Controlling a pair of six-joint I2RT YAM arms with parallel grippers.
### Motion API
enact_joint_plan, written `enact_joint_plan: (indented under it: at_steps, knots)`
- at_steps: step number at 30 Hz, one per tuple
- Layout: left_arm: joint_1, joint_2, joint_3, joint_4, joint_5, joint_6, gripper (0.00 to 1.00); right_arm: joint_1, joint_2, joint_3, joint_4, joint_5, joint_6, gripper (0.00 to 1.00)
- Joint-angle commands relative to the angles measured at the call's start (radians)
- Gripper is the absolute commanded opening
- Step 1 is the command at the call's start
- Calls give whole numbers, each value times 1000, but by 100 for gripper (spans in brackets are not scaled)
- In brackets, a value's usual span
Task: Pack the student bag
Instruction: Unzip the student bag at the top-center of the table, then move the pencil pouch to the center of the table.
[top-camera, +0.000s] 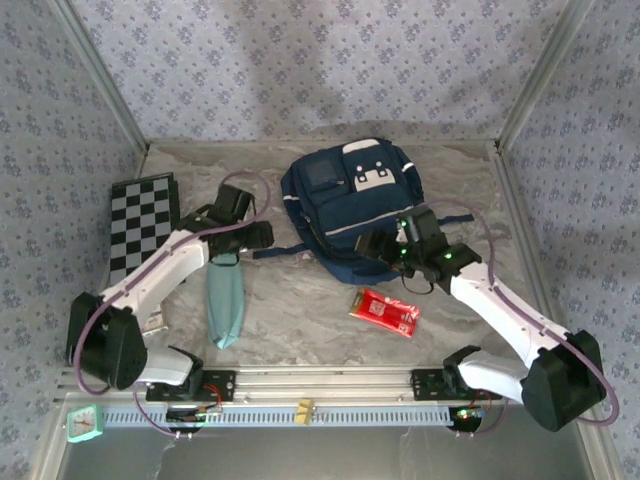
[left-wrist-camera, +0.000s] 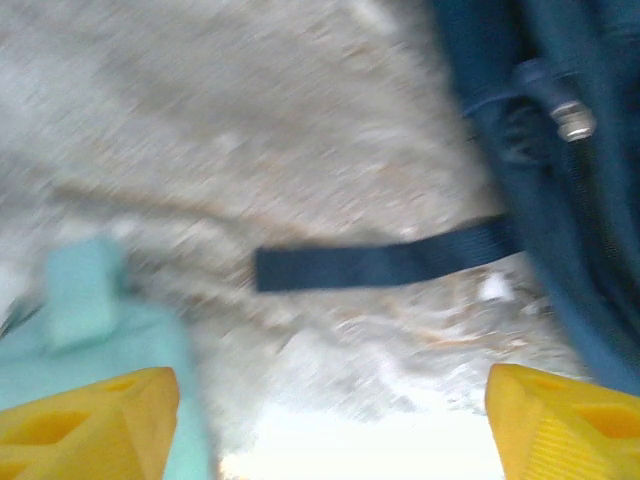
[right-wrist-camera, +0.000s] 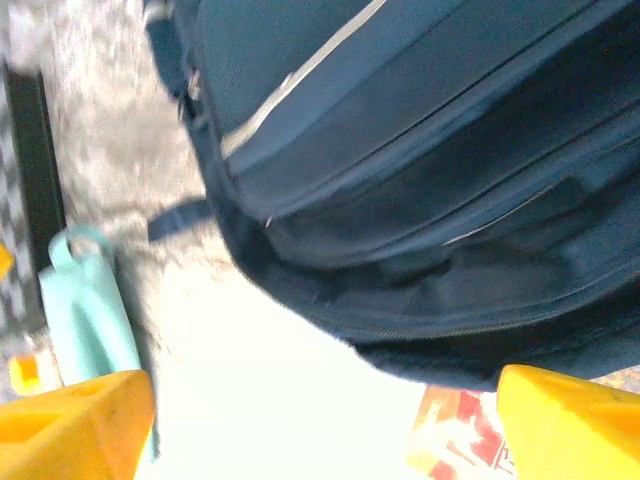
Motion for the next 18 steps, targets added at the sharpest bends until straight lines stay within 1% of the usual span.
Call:
enact_joint_plan:
  at_steps: [1, 3, 6, 7, 11, 14, 16, 18]
  knots:
    - [28, -86, -67, -156, -93, -88, 86, 91, 47, 42, -44, 93, -52, 94]
    - [41, -136, -116, -186, -128, -126, 92, 149, 76, 44, -15, 114, -56, 96]
    - [67, -180, -176, -214, -146, -171, 100, 199, 113, 35, 48, 114, -48, 98]
    - [71, -187, -190, -221, -141, -184, 100, 205, 126, 37, 52, 118, -43, 99]
    - [71, -207, -279, -166, -26, -234, 100, 229, 163, 45, 70, 125, -45, 99]
    - [70, -219, -345, -67, 99, -265, 100, 236, 182, 52, 72, 121, -49, 100]
    - [59, -213, -361, -45, 116, -301, 100, 237, 188, 60, 64, 121, -61, 100]
    - [30, -210, -364, 11, 149, -331, 100, 240, 191, 61, 65, 126, -76, 100]
